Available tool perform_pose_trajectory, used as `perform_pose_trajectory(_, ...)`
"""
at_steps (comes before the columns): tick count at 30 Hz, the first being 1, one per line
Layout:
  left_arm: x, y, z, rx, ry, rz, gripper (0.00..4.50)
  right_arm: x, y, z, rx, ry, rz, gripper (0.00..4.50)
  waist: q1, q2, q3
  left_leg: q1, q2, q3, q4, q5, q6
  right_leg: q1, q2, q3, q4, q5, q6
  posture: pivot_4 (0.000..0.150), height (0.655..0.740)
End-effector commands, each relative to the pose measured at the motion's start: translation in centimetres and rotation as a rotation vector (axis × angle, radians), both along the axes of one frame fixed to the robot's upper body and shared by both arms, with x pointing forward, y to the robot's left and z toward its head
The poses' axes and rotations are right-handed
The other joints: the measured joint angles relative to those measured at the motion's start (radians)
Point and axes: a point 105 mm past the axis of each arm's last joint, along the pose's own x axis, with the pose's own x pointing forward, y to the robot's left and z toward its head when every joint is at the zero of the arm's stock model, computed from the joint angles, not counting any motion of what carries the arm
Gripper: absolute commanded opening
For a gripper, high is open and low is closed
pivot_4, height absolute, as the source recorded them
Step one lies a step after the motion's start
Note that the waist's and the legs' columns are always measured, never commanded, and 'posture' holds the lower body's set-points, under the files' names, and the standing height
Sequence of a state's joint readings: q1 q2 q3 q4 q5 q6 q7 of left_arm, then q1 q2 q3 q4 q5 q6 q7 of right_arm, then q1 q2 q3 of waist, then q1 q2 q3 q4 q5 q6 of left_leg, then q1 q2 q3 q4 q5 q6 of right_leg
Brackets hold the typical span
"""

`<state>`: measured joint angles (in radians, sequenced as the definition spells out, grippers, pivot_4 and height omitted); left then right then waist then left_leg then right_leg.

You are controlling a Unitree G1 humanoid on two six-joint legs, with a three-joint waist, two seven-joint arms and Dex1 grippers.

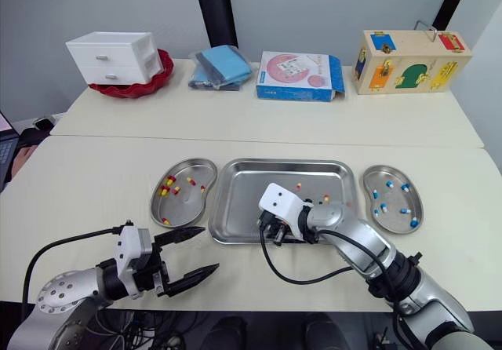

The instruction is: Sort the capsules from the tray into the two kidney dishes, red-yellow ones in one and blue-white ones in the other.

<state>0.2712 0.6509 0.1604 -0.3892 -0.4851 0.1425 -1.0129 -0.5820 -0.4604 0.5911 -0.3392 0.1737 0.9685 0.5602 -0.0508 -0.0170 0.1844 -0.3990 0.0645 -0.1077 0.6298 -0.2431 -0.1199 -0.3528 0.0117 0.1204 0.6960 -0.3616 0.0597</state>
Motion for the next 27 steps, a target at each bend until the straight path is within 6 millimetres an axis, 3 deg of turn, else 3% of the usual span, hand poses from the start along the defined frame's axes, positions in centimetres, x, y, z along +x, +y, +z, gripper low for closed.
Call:
perform_pose_trajectory(1,0.1,-0.2,0.4,-0.003,-0.032,-0.003,4.5,-0.1,0.5,0.3,0.008,-0.012,0.034,0.01,-0.001,0.0,0.0,0.0,0.0,0.0,0.0,0.0,0.0,0.0,0.0,0.0,0.0,0.0,0.0,0.15,0.74)
perform_pose_trajectory(5,0.3,-0.2,0.5,-0.003,-0.036,-0.006,4.5,-0.1,0.8,1.1,0.044,-0.037,0.054,0.01,-0.001,0.0,0.0,0.0,0.0,0.0,0.0,0.0,0.0,0.0,0.0,0.0,0.0,0.0,0.0,0.15,0.74)
perform_pose_trajectory(8,0.5,-0.3,0.8,-0.009,-0.051,-0.023,4.5,-0.1,0.6,3.1,0.113,-0.074,0.065,0.01,-0.001,0.0,0.0,0.0,0.0,0.0,0.0,0.0,0.0,0.0,0.0,0.0,0.0,0.0,0.0,0.15,0.74)
perform_pose_trajectory(12,0.5,-0.7,1.3,-0.029,-0.081,-0.068,4.5,-1.4,-1.0,5.7,0.217,-0.103,0.081,0.01,0.002,0.0,0.0,-0.001,0.0,0.0,0.0,0.0,0.0,0.0,0.0,0.0,0.0,0.0,0.0,0.15,0.74)
perform_pose_trajectory(15,0.5,-1.0,1.7,-0.052,-0.109,-0.095,4.5,-2.3,-2.5,6.4,0.247,-0.109,0.078,0.01,0.004,0.0,0.0,-0.001,0.0,0.0,0.0,0.0,0.0,0.0,0.0,0.0,-0.001,0.0,0.0,0.15,0.74)
perform_pose_trajectory(23,0.2,-2.0,2.4,-0.108,-0.141,-0.21,4.5,-3.2,-10.7,7.4,0.333,-0.187,-0.233,0.01,0.008,0.0,0.001,-0.001,0.0,0.0,0.0,0.0,0.0,0.0,0.0,0.0,-0.001,0.0,0.0,0.15,0.74)
perform_pose_trajectory(27,-0.5,-2.5,2.3,-0.12,-0.144,-0.276,4.5,-3.9,-14.7,6.5,0.325,-0.208,-0.42,0.01,0.011,0.0,0.001,-0.001,0.0,0.001,0.0,0.0,0.0,0.001,0.0,0.0,-0.001,0.0,0.0,0.15,0.74)
